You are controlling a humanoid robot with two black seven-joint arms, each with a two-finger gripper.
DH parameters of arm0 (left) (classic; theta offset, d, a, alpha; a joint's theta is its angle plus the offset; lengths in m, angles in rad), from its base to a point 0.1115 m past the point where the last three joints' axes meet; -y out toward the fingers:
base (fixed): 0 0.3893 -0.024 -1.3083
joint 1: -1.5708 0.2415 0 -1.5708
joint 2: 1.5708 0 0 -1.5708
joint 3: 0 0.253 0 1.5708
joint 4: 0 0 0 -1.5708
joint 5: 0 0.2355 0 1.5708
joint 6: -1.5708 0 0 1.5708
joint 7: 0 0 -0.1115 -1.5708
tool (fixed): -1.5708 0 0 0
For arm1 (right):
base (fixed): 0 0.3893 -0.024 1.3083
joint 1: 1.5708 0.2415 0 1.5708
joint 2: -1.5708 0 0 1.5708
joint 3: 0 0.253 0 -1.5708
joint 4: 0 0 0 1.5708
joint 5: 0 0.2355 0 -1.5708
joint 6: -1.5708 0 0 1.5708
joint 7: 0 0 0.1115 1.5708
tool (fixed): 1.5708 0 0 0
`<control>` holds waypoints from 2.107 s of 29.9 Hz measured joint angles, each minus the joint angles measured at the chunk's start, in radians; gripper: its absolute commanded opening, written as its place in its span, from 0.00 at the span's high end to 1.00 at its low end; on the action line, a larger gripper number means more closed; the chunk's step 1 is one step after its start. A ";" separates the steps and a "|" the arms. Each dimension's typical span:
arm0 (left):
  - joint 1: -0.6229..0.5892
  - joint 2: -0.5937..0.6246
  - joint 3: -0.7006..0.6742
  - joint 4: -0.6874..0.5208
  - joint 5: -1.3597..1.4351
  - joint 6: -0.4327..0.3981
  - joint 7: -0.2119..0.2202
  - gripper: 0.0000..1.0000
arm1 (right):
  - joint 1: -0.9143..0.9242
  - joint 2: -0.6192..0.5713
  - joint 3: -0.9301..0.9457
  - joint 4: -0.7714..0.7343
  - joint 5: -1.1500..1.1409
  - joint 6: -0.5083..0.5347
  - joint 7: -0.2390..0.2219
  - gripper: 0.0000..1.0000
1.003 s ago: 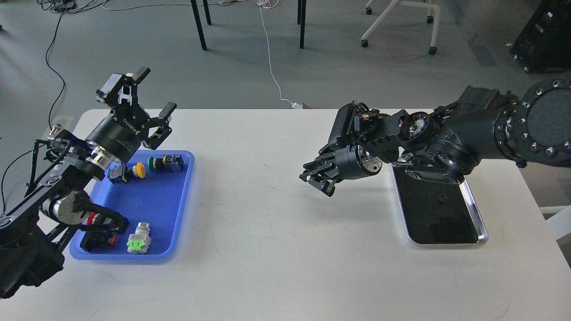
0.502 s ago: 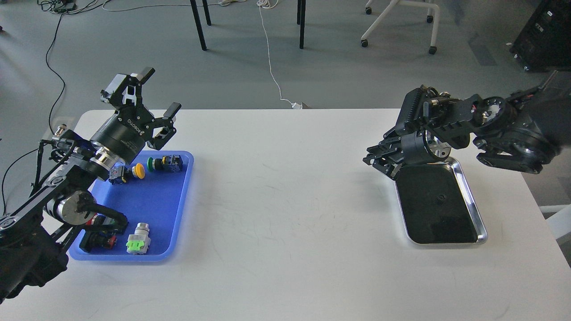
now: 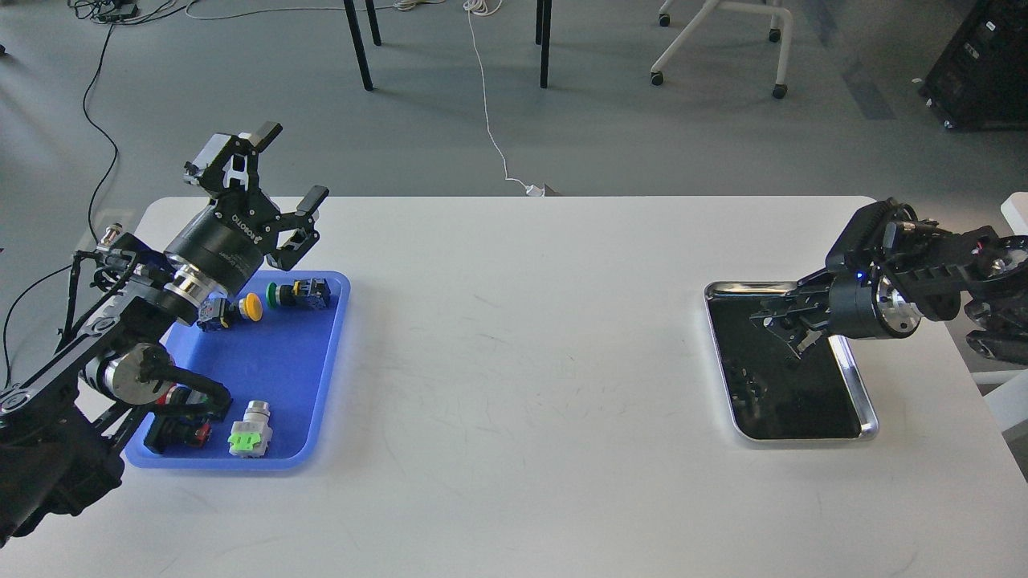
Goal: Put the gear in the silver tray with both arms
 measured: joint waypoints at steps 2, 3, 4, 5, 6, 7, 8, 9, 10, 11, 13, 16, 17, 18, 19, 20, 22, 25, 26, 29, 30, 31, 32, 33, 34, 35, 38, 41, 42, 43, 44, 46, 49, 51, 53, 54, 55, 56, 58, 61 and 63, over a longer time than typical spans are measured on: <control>0.000 0.000 0.000 -0.005 0.000 0.000 0.000 0.02 | -0.016 -0.017 0.008 0.004 -0.001 0.000 0.000 0.74; 0.000 0.000 0.000 -0.007 0.000 0.000 0.000 0.02 | -0.024 -0.024 0.011 0.005 -0.001 0.000 0.000 0.74; 0.000 0.001 0.000 -0.009 0.000 0.000 0.001 0.02 | -0.034 -0.029 0.015 0.006 -0.002 0.000 0.000 0.74; 0.000 0.001 0.001 -0.010 0.000 0.000 0.001 0.02 | -0.044 -0.031 0.020 0.006 -0.002 0.000 0.000 0.74; 0.000 0.001 0.001 -0.011 0.000 0.000 0.001 0.02 | -0.057 -0.033 0.030 0.006 -0.002 0.000 0.000 0.74; 0.000 0.001 0.001 -0.011 0.000 0.000 0.001 0.02 | -0.071 -0.033 0.043 0.006 -0.002 0.000 0.000 0.74; 0.000 0.002 0.001 -0.012 0.000 0.000 0.001 0.02 | -0.083 -0.032 0.056 0.006 -0.002 0.000 0.000 0.74; 0.000 0.003 0.001 -0.013 0.000 0.000 0.001 0.02 | -0.097 -0.030 0.071 0.006 -0.002 0.000 0.000 0.73; 0.000 0.004 0.001 -0.014 0.000 0.000 0.001 0.02 | -0.108 -0.027 0.083 0.006 -0.002 0.000 0.000 0.72; 0.000 0.005 0.001 -0.014 0.000 0.000 0.001 0.02 | -0.115 -0.026 0.090 0.006 -0.002 0.000 0.000 0.70; 0.001 0.007 0.001 -0.016 0.000 0.000 0.001 0.02 | -0.123 -0.023 0.097 0.006 -0.001 0.000 0.000 0.66; 0.001 0.007 0.001 -0.016 0.000 0.000 0.001 0.02 | -0.133 -0.023 0.099 0.006 0.000 0.000 0.000 0.59; 0.002 0.007 0.001 -0.016 0.000 0.000 0.001 0.02 | -0.136 -0.023 0.099 0.006 0.000 0.000 0.000 0.56; 0.002 0.007 0.000 -0.016 0.000 0.000 0.001 0.02 | -0.139 -0.023 0.099 0.006 0.000 0.000 0.000 0.50; 0.002 0.007 0.000 -0.016 0.000 0.001 0.001 0.02 | -0.140 -0.024 0.099 0.006 0.000 0.000 0.000 0.45; 0.002 0.007 0.000 -0.016 0.000 0.001 0.001 0.02 | -0.140 -0.025 0.099 0.007 0.000 0.000 0.000 0.42; 0.002 0.006 0.000 -0.016 0.000 0.001 0.001 0.02 | -0.141 -0.028 0.099 0.008 0.000 0.000 0.000 0.31; 0.002 0.006 0.000 -0.016 0.000 0.001 0.001 0.02 | -0.141 -0.031 0.106 0.021 0.005 0.000 0.000 0.13; 0.002 0.006 0.000 -0.016 0.000 0.001 0.001 0.02 | -0.140 -0.033 0.115 0.026 0.007 0.000 0.000 0.08; 0.002 0.006 0.000 -0.016 0.000 0.001 0.000 0.02 | -0.133 -0.054 0.184 0.032 0.015 0.001 0.000 0.06; 0.002 0.006 0.000 -0.016 0.000 0.001 0.000 0.02 | -0.132 -0.063 0.216 0.033 0.020 0.004 0.000 0.06; 0.002 0.006 0.000 -0.016 0.000 0.001 0.000 0.02 | -0.131 -0.072 0.257 0.034 0.031 0.007 0.000 0.06; 0.002 0.006 0.000 -0.016 0.000 0.001 0.000 0.02 | -0.132 -0.080 0.301 0.035 0.052 0.007 0.000 0.06; 0.002 0.006 0.000 -0.016 0.000 0.000 0.000 0.02 | -0.135 -0.087 0.345 0.035 0.083 0.009 0.000 0.06; 0.002 0.006 0.000 -0.016 0.000 0.000 0.000 0.02 | -0.140 -0.090 0.383 0.036 0.118 0.010 0.000 0.06; 0.002 0.006 0.000 -0.016 0.000 0.000 0.000 0.02 | -0.147 -0.092 0.426 0.036 0.168 0.011 0.000 0.06; 0.002 0.005 0.000 -0.016 0.000 0.000 -0.001 0.02 | -0.185 -0.091 0.538 0.037 0.348 0.013 0.000 0.06; 0.004 0.002 0.000 -0.015 0.000 0.000 -0.003 0.02 | -0.239 -0.083 0.658 0.037 0.563 0.023 0.000 0.06; 0.004 0.000 0.000 -0.015 0.000 0.000 -0.003 0.02 | -0.258 -0.080 0.704 0.037 0.638 0.029 0.000 0.06; 0.005 -0.002 0.000 -0.014 0.001 0.000 -0.004 0.02 | -0.276 -0.077 0.748 0.038 0.705 0.034 0.000 0.06; 0.006 -0.006 0.000 -0.014 0.002 0.001 -0.005 0.02 | -0.301 -0.072 0.803 0.038 0.783 0.041 0.000 0.06; 0.006 -0.020 0.000 -0.013 0.005 0.003 -0.005 0.02 | -0.353 -0.058 0.914 0.040 0.924 0.049 0.000 0.06; 0.012 -0.042 0.000 -0.011 0.008 0.010 -0.008 0.02 | -0.438 -0.035 1.079 0.040 1.092 0.060 0.000 0.05; 0.021 -0.055 -0.001 -0.010 0.009 0.015 -0.012 0.02 | -0.501 -0.025 1.194 0.039 1.167 0.069 0.000 0.05; 0.026 -0.065 -0.001 -0.007 0.009 0.016 -0.014 0.02 | -0.560 -0.014 1.297 0.039 1.213 0.086 0.000 0.05; 0.028 -0.068 -0.002 -0.004 0.009 0.017 -0.015 0.02 | -0.590 -0.007 1.345 0.039 1.233 0.095 0.000 0.03; 0.030 -0.071 -0.003 -0.002 0.009 0.018 -0.015 0.02 | -0.617 -0.002 1.385 0.038 1.251 0.107 0.000 0.03; 0.031 -0.072 -0.003 0.000 0.010 0.018 -0.015 0.02 | -0.638 0.002 1.414 0.038 1.263 0.117 0.000 0.03; 0.036 -0.073 -0.003 0.003 0.011 0.018 -0.011 0.02 | -0.676 0.006 1.453 0.036 1.277 0.133 0.000 0.02; 0.039 -0.073 -0.003 0.004 0.011 0.017 -0.002 0.02 | -0.712 0.009 1.462 0.039 1.277 0.148 0.000 0.01; 0.040 -0.074 -0.003 0.004 0.011 0.015 0.002 0.02 | -0.727 0.013 1.466 0.046 1.271 0.152 0.000 0.01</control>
